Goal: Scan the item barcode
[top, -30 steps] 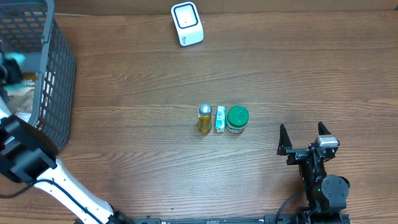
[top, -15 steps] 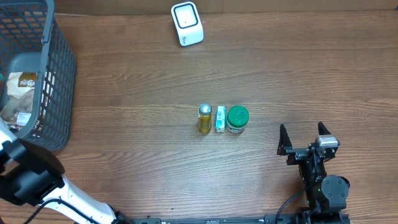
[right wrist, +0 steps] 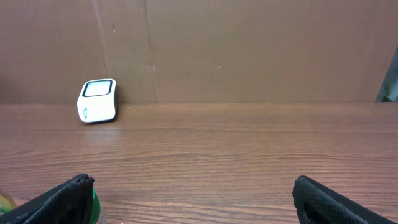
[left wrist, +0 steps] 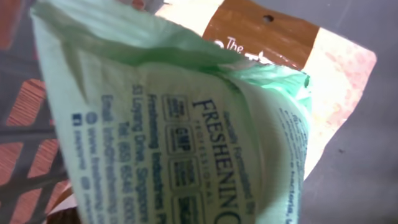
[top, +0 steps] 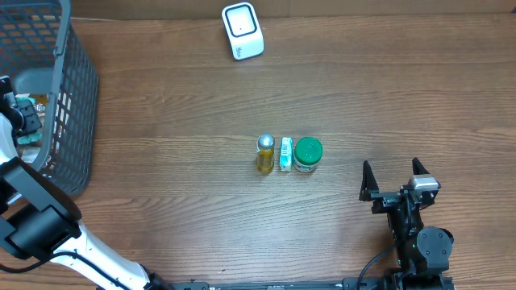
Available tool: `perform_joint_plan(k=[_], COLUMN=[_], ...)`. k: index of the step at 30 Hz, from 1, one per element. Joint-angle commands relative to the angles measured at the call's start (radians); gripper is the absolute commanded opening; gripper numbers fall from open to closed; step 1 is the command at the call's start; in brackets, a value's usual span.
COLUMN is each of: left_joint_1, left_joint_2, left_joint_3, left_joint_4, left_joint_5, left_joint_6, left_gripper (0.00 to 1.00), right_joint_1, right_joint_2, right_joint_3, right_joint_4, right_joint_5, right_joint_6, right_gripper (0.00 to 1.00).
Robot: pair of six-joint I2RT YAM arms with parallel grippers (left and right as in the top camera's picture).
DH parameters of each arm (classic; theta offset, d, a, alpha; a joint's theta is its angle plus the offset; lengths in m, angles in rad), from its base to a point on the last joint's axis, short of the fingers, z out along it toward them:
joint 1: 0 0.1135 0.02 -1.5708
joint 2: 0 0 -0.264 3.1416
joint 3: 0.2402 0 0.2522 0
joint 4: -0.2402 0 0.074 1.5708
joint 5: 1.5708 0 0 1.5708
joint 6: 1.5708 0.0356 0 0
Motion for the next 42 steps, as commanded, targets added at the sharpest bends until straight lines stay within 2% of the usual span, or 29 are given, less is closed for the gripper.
perform_joint_plan(k=[1, 5, 6, 7, 8, 9, 11, 16, 26, 37, 40, 41, 42], left_joint_1=[-0.005, -0.005, -0.005, -0.005, -0.005, -0.005, -0.005, -0.002, 0.009, 0.018, 0.021, 0.021, 0.021], left_joint_2=[-0.019, -0.019, -0.019, -0.019, -0.019, -0.019, -0.019, -0.019, 0.016, 0.199, 0.259, 0.277, 0.286], left_joint_3=[-0.045, -0.085, -0.087, -0.087, -0.087, -0.087, -0.087, -0.087, -0.089, -0.089, -0.089, -0.089, -0.089], left_joint_4=[0.023, 0.072, 0.079, 0.084, 0.091, 0.094, 0.097, 0.100, 0.097, 0.081, 0.058, 0.049, 0.041], left_joint_5=[-0.013, -0.012, -0.013, -0.013, -0.013, -0.013, -0.013, -0.013, -0.009, -0.012, -0.012, -0.007, -0.003], left_joint_6=[0.035, 0.039, 0.039, 0.039, 0.045, 0.046, 0.053, 0.148, 0.150, 0.144, 0.109, 0.104, 0.105], left_gripper=[0.24, 0.27, 0.31, 0.44, 0.67, 0.83, 1.00, 1.00, 1.00, 1.00, 1.00, 0.97, 0.87], right_joint_1=[0.006, 0.006, 0.006, 0.006, 0.006, 0.006, 0.006, 0.006, 0.006, 0.006, 0.006, 0.006, 0.006], right_joint_2=[-0.011, -0.011, -0.011, -0.011, -0.011, -0.011, -0.011, -0.011, -0.011, -0.011, -0.011, -0.011, -0.011], right_joint_3=[-0.011, -0.011, -0.011, -0.011, -0.011, -0.011, -0.011, -0.011, -0.011, -0.011, -0.011, -0.011, -0.011], right_joint_4=[0.006, 0.006, 0.006, 0.006, 0.006, 0.006, 0.006, 0.006, 0.006, 0.006, 0.006, 0.006, 0.006], right_joint_5=[-0.001, -0.001, -0.001, -0.001, -0.001, -0.001, -0.001, -0.001, -0.001, -0.001, -0.001, -0.001, -0.001], right_joint_6=[0.003, 0.003, 0.003, 0.003, 0.003, 0.003, 0.003, 0.003, 0.003, 0.003, 0.003, 0.003, 0.003], right_gripper=[1.00, 1.00, 1.00, 1.00, 1.00, 1.00, 1.00, 1.00, 1.00, 1.00, 1.00, 1.00, 1.00])
